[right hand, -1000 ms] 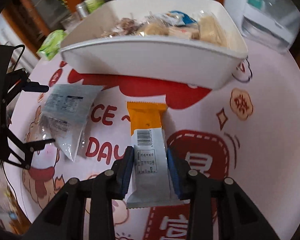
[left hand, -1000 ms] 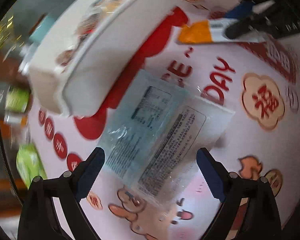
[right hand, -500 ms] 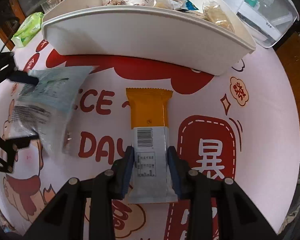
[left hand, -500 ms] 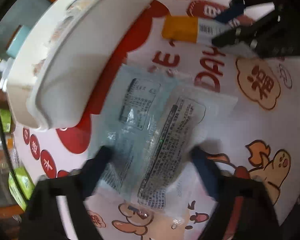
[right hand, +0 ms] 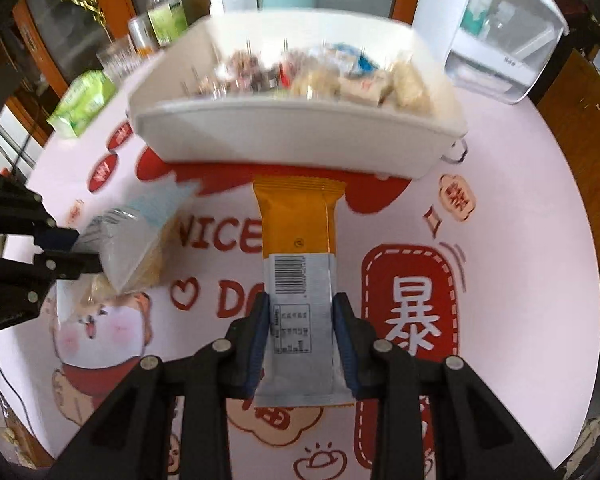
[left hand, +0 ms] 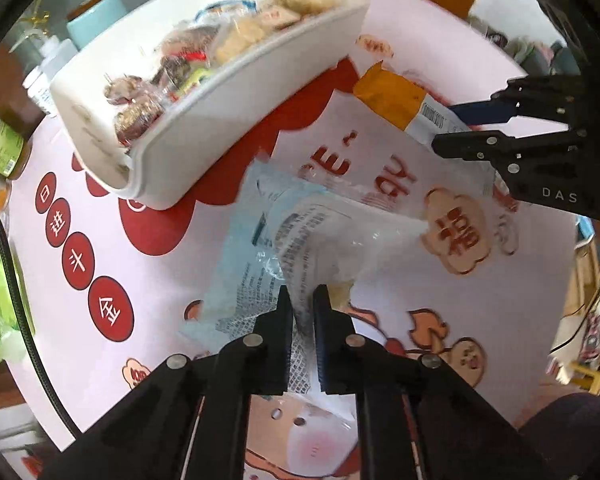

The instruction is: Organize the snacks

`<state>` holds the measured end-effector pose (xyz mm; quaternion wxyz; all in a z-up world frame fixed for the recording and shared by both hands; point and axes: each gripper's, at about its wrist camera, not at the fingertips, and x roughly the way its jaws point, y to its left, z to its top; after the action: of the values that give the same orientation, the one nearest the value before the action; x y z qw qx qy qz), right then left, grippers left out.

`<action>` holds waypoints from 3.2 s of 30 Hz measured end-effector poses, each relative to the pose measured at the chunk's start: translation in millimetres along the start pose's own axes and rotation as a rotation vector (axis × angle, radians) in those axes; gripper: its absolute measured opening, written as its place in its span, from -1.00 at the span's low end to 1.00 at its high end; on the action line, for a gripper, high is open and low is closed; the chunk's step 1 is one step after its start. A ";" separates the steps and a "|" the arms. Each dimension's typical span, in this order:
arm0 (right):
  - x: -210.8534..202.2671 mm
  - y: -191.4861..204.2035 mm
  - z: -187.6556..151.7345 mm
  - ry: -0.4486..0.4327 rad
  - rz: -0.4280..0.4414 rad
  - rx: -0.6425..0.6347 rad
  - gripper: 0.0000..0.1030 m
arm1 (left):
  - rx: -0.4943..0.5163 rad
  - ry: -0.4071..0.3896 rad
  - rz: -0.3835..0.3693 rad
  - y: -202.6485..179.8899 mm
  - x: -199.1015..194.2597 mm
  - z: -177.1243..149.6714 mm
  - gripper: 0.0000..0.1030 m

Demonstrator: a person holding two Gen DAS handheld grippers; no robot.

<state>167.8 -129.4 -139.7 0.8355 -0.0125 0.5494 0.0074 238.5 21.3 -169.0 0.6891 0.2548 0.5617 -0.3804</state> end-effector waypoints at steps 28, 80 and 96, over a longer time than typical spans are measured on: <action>-99.3 -33.3 169.2 -0.363 -0.039 0.049 -0.37 | -0.361 -0.508 0.197 38.1 -149.5 116.4 -0.88; -10.1 -60.5 178.0 -0.216 0.021 0.129 0.22 | -0.625 -0.351 0.331 62.0 -72.5 136.2 0.79; -93.9 -65.3 77.9 -0.309 0.048 0.141 0.22 | -0.563 -0.420 0.323 -39.3 -130.1 75.9 0.79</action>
<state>203.8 -192.3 -21.8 0.9084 0.0606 0.4137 -0.0097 240.3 -29.7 -22.0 0.8831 0.0574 0.4435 -0.1420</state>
